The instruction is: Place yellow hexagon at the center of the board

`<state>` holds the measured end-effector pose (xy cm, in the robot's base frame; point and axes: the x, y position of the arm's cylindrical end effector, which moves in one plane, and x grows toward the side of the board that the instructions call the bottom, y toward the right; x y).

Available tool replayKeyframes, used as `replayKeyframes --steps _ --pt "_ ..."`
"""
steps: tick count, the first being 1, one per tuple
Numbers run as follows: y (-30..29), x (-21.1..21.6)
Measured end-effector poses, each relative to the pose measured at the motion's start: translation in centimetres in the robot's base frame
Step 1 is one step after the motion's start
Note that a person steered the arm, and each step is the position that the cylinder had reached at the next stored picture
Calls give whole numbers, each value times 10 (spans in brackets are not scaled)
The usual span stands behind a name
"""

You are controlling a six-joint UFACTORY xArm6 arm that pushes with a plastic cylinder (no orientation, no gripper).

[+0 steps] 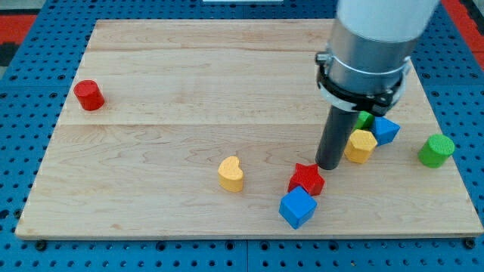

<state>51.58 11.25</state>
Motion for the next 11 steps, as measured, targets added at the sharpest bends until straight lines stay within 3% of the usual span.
replayKeyframes --steps 1,2,3,5,6,8,9,10,11 --pt "30 45" --pt "78 39" --pt "48 11" --pt "103 12" --pt "95 -13" --pt "-82 -39" --pt "-67 -66" --pt "7 -67" --pt "-39 -93"
